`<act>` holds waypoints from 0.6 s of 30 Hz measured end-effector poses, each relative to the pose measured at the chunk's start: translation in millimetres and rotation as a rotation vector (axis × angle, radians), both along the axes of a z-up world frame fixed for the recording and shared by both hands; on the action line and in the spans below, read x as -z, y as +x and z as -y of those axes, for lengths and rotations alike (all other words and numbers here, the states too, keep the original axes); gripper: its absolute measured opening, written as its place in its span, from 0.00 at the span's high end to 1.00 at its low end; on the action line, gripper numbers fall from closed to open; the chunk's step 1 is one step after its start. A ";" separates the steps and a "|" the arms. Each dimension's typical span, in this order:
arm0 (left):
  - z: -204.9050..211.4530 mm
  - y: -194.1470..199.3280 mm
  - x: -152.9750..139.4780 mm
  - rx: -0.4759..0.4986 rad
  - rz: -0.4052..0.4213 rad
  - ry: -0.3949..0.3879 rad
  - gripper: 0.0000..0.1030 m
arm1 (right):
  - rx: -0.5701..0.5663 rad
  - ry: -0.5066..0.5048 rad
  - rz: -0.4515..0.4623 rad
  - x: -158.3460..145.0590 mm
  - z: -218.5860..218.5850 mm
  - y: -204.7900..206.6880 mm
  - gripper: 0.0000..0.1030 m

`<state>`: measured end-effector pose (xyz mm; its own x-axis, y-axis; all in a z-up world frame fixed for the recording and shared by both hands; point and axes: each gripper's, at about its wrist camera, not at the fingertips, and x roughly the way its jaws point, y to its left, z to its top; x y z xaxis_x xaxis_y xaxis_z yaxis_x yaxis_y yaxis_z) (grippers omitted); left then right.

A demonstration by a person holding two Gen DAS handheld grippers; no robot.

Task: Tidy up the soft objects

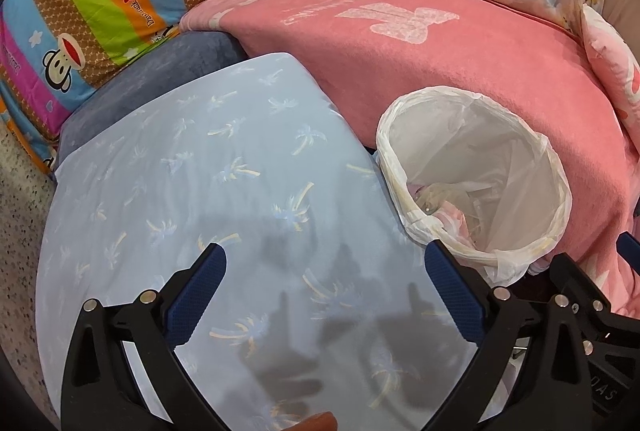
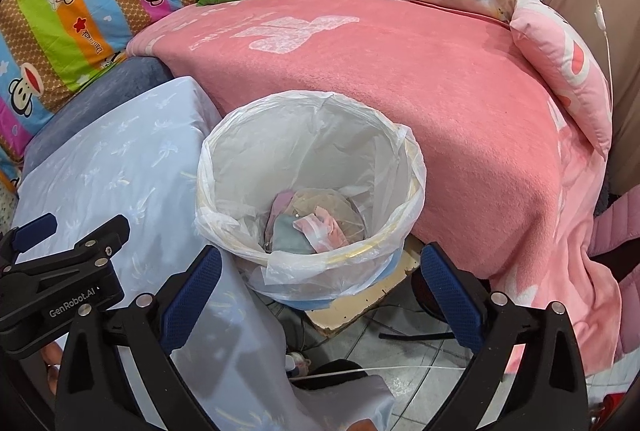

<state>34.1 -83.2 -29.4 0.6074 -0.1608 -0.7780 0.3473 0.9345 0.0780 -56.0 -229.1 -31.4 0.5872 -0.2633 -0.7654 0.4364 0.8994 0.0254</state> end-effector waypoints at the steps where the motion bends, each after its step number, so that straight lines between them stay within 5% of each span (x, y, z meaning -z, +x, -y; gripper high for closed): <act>1: 0.4 0.1 0.2 -0.001 0.002 0.004 0.07 | 0.001 0.001 0.000 -0.1 0.3 -0.7 0.06; 18: 0.3 -1.7 8.0 0.003 -0.036 0.017 0.07 | 0.005 0.002 -0.007 4.0 1.2 -1.4 0.06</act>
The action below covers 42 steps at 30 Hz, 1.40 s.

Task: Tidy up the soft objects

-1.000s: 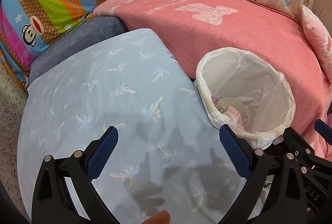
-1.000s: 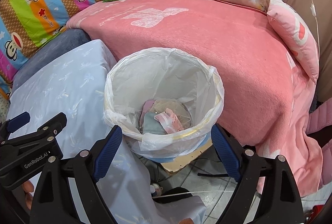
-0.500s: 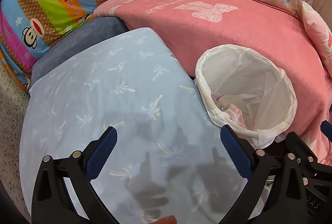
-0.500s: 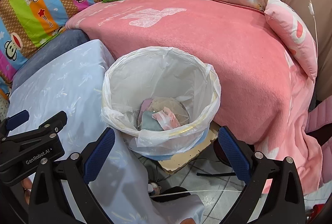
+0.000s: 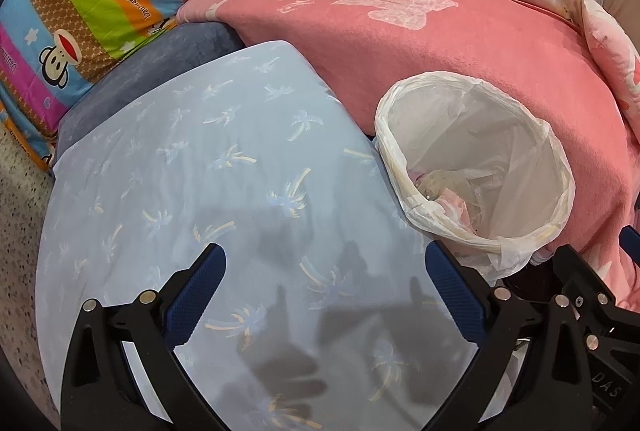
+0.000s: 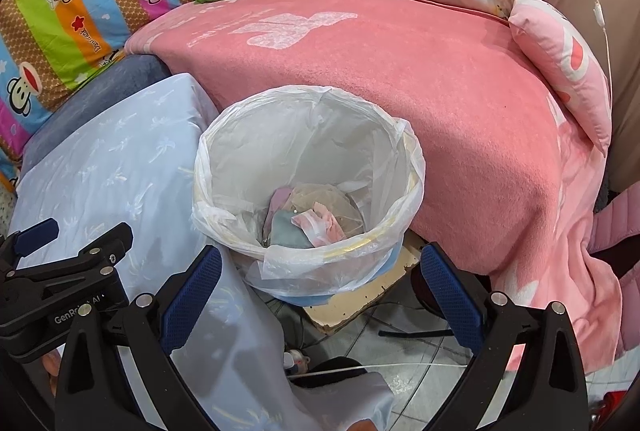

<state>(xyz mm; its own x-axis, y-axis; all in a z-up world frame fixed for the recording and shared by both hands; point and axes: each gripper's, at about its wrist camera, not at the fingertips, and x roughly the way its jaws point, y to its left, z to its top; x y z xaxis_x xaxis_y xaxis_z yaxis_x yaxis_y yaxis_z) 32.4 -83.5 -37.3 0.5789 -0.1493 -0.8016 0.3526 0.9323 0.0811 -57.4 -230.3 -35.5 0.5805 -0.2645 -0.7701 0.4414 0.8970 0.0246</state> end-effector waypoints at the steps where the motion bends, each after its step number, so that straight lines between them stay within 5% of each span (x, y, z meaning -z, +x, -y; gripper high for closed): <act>1: -0.1 -0.3 -0.2 -0.002 0.002 0.000 0.07 | 0.000 0.000 -0.001 0.6 0.2 0.0 0.06; 42: 1.5 -2.9 -2.3 -0.023 0.017 -0.009 0.07 | 0.014 0.007 -0.011 4.5 3.4 -1.5 0.06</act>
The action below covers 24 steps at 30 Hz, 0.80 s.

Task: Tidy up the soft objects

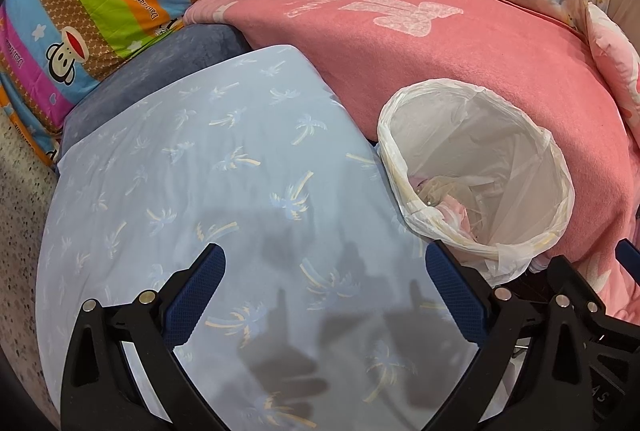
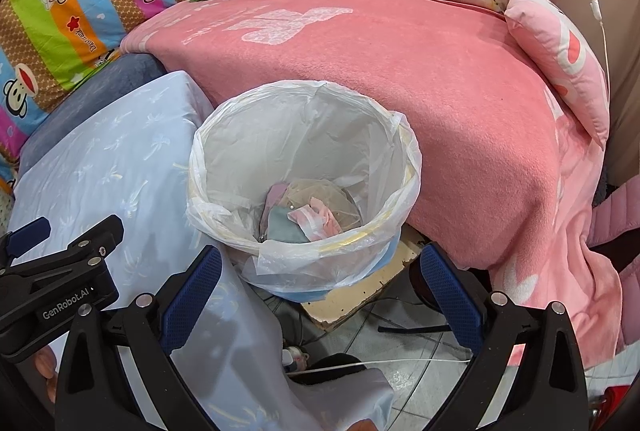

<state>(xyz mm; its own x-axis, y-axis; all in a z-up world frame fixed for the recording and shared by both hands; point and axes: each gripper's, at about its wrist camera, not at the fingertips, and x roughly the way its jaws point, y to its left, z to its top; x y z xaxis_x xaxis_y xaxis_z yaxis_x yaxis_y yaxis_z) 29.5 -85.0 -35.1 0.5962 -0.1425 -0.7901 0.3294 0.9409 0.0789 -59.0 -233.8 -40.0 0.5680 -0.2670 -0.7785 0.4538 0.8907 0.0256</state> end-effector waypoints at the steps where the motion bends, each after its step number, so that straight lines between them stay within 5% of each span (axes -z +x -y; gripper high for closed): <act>1: 0.1 0.1 -0.1 0.000 0.000 0.000 0.07 | 0.001 0.000 0.000 0.0 0.1 -0.1 0.06; 24: 3.1 -1.4 -2.8 0.005 0.006 0.008 0.07 | 0.004 0.000 0.002 -1.9 0.0 -0.7 0.06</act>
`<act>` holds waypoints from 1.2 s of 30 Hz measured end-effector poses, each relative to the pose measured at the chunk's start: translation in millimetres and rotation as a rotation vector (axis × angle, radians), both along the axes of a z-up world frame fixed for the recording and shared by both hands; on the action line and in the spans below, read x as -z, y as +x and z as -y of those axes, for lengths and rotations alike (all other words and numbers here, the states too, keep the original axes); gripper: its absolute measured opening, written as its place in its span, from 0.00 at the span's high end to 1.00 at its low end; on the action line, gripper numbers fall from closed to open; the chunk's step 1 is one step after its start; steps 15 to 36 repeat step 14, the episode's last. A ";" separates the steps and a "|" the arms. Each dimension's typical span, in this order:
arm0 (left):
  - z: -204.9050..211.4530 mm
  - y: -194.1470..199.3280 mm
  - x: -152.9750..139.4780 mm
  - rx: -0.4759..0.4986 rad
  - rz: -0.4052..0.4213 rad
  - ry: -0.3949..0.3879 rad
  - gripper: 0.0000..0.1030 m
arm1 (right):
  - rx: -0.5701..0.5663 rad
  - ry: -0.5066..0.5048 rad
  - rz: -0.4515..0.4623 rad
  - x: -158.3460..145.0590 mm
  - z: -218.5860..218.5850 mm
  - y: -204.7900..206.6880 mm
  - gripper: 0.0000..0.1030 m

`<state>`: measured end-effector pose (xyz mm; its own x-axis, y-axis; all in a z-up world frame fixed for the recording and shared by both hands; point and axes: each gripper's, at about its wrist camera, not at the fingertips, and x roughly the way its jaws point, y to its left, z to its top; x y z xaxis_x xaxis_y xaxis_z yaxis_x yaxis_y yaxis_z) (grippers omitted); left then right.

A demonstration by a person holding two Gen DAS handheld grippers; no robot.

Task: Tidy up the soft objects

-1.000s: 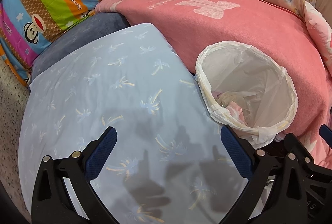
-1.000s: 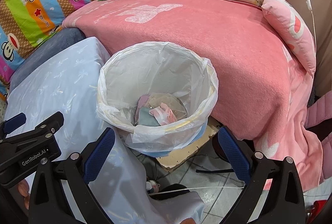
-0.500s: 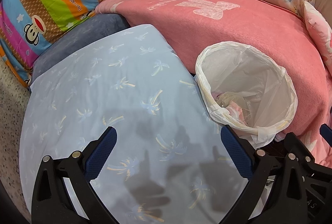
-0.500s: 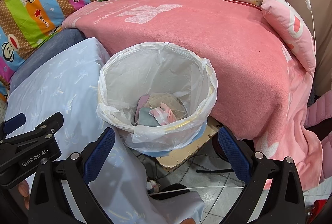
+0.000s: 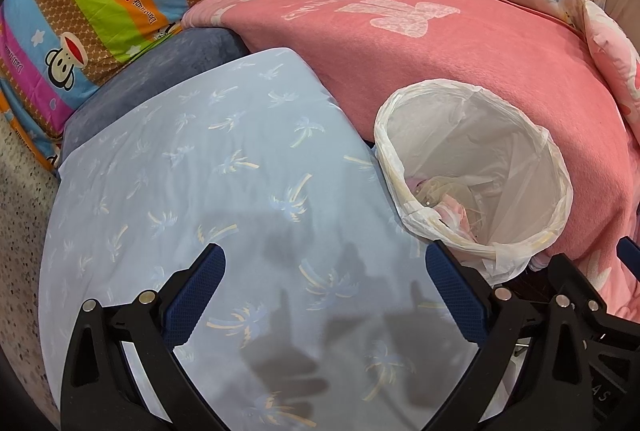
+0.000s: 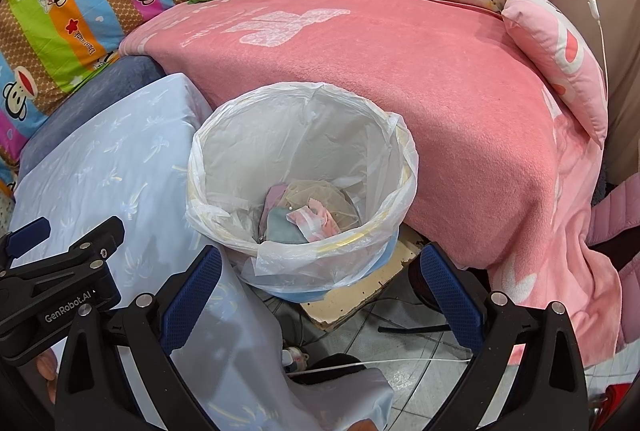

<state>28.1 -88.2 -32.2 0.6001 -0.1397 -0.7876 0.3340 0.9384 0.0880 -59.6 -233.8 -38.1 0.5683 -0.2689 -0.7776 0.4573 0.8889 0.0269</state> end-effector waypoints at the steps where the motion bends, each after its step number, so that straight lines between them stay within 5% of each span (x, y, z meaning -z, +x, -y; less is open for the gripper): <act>1: 0.0 0.2 0.1 0.000 -0.003 0.000 0.07 | 0.000 0.000 0.000 0.1 0.0 0.0 0.06; 36: -3.1 2.8 2.2 -0.003 -0.015 0.003 0.07 | -0.007 0.001 -0.004 -1.9 -1.9 1.3 0.06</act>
